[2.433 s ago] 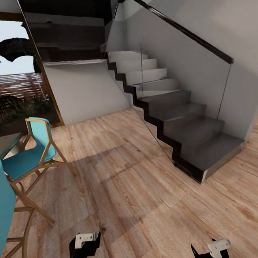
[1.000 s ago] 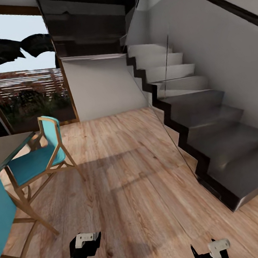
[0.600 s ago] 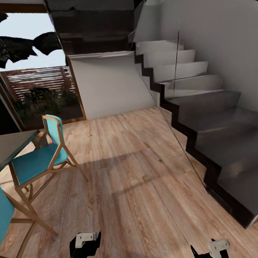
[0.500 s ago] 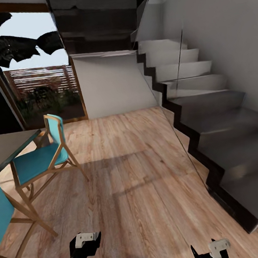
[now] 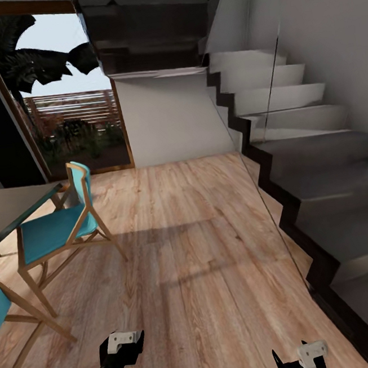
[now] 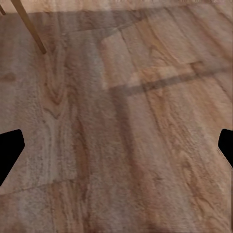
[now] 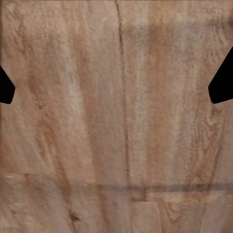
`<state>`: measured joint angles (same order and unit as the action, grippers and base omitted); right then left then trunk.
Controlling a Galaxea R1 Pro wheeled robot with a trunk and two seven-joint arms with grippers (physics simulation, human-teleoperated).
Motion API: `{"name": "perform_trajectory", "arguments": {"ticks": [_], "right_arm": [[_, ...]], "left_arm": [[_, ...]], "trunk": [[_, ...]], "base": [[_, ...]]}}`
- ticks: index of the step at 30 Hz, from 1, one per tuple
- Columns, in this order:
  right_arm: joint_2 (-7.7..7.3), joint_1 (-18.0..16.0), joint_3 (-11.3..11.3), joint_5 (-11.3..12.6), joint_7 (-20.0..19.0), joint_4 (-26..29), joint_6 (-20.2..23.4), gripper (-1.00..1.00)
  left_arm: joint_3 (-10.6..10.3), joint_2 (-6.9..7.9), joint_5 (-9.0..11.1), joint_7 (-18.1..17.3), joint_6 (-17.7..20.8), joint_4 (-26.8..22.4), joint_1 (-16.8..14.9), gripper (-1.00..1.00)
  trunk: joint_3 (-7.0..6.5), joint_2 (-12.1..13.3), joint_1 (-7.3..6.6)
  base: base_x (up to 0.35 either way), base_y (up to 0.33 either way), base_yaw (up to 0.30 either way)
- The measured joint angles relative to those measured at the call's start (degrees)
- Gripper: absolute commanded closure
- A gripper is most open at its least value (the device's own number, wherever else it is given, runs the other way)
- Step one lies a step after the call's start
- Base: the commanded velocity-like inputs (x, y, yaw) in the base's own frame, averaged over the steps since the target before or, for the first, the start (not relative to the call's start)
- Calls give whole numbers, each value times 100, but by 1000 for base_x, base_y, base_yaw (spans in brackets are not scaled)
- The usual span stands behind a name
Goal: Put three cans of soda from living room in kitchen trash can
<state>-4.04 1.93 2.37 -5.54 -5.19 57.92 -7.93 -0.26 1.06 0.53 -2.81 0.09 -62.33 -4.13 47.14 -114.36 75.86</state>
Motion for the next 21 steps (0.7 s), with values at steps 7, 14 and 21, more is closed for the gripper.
{"name": "perform_trajectory", "arguments": {"ticks": [7, 14, 21], "right_arm": [[0, 0, 0, 0, 0, 0, 1, -100], [-5, 0, 0, 0, -1, 0, -2, -100], [-1, 0, -4, 0, -1, 0, 2, -100]], "left_arm": [[0, 0, 0, 0, 0, 2, 0, -100], [-31, 0, 0, 0, -2, -2, 0, -100], [-38, 0, 1, 0, -8, -12, 0, -100]], "trunk": [[3, 0, 0], [3, 0, 0], [3, 0, 0]], "base": [[240, -233, 14], [256, -159, 1], [267, -23, 49]]}}
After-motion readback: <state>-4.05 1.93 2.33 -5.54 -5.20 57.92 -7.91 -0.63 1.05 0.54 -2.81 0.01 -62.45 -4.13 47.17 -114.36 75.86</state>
